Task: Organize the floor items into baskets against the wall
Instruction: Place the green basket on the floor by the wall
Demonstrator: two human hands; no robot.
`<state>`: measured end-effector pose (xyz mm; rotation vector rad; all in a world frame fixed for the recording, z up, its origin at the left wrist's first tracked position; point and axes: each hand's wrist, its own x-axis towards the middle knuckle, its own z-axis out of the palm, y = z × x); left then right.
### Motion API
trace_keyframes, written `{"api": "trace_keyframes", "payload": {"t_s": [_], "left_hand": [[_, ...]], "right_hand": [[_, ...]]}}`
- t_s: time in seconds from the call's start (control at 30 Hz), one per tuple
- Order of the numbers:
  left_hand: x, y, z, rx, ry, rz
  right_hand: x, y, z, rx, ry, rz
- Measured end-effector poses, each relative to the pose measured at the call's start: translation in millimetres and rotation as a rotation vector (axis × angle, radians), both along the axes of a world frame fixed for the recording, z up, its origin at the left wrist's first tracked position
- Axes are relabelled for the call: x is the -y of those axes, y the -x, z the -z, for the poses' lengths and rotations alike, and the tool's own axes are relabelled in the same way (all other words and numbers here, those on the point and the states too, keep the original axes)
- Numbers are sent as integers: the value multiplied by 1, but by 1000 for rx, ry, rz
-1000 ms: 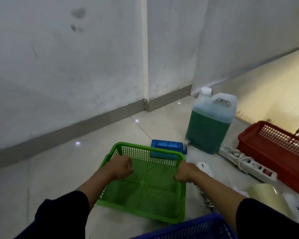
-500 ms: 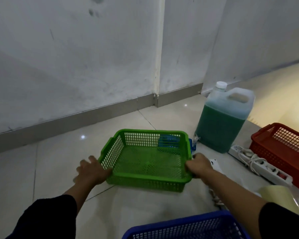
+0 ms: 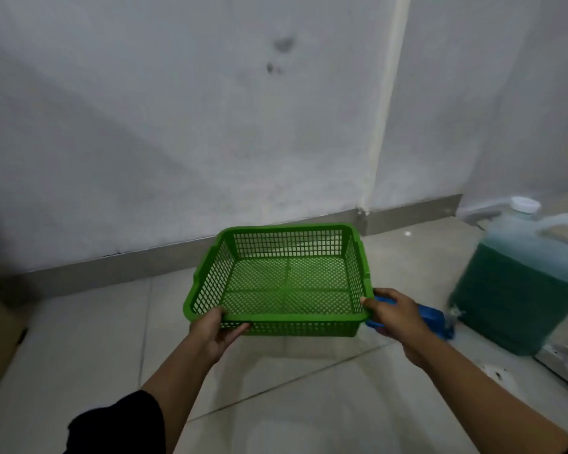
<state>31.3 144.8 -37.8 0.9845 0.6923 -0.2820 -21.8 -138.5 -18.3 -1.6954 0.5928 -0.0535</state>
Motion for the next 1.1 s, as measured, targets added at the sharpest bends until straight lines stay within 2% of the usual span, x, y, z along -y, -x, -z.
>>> {"api": "trace_keyframes", "payload": {"t_s": [0.07, 0.23, 0.57, 0.73, 0.83, 1.0, 1.07, 1.1], "left_hand": [[-37, -2, 4, 5, -3, -109], [-127, 4, 17, 19, -53, -320], [-262, 21, 64, -101, -155, -599], [-272, 15, 72, 15, -138, -401], [-266, 4, 69, 49, 2, -241], [-264, -9, 67, 131, 96, -300], [-254, -13, 60, 132, 28, -357], [-246, -15, 56, 92, -80, -380]], "right_hand": [[-37, -13, -3, -52, -53, -110], [-138, -45, 19, -60, -165, -228], [-303, -70, 83, -86, -394, -264], [-336, -67, 82, -99, -579, -398], [-345, -65, 80, -98, -537, -583], [-334, -65, 72, -95, -453, -645], [-318, -63, 68, -96, -394, -653], [-311, -62, 65, -101, -371, -654]]}}
